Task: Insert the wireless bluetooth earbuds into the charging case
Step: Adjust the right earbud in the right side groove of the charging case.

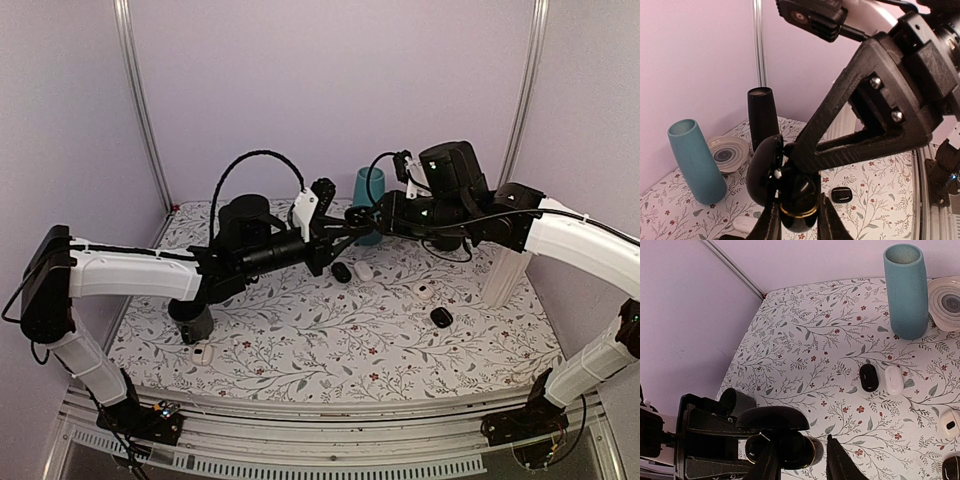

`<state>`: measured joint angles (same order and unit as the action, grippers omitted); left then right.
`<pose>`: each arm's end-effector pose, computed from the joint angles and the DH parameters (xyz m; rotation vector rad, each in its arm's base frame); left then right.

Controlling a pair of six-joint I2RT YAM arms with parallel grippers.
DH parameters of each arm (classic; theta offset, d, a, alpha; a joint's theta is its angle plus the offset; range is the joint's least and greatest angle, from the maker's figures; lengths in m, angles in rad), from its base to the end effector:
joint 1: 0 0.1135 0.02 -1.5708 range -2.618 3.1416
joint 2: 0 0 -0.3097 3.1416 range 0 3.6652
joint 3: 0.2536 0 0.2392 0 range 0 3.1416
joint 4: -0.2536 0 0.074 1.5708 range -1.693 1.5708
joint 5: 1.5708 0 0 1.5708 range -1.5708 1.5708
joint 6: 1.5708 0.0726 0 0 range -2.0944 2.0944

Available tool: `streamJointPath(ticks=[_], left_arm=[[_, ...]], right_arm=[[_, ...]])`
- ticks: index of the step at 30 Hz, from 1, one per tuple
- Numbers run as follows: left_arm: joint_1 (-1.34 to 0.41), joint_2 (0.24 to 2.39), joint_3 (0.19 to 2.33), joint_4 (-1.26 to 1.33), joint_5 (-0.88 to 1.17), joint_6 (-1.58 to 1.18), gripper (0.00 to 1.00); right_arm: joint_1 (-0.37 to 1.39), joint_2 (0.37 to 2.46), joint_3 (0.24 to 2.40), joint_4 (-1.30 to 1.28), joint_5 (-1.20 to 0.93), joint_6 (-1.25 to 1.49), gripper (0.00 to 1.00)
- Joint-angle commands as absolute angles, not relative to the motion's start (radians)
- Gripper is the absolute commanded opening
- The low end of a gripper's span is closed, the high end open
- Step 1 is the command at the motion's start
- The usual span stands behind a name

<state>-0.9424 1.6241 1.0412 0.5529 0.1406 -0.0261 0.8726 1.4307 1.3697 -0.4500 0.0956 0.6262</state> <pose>0.2320 -0.3366 0.3410 0.8387 1.4433 -0.8562 0.2233 0.2553 0.3944 -0.2075 2.1736 0.7945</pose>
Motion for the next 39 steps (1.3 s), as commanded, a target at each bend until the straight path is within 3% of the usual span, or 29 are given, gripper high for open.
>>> streamJointPath(ticks=[1,19,29,39], left_arm=[[-0.957,1.635,1.068,0.561,0.132,-0.015,0.00],[-0.961,1.644,1.072,0.550,0.143,-0.018,0.00],[-0.960,1.645,1.072,0.549,0.141,-0.021,0.00],[-0.960,1.638,1.070,0.555,0.143,-0.025,0.00]], right_arm=[[0.883,1.439,1.401,-0.447,0.116,0.634,0.27],[0.893,1.436,1.396,-0.406,0.138,0.600,0.30],[0.893,1.443,1.393,-0.410,0.147,0.598,0.20],[0.894,1.456,1.397,-0.434,0.157,0.600,0.24]])
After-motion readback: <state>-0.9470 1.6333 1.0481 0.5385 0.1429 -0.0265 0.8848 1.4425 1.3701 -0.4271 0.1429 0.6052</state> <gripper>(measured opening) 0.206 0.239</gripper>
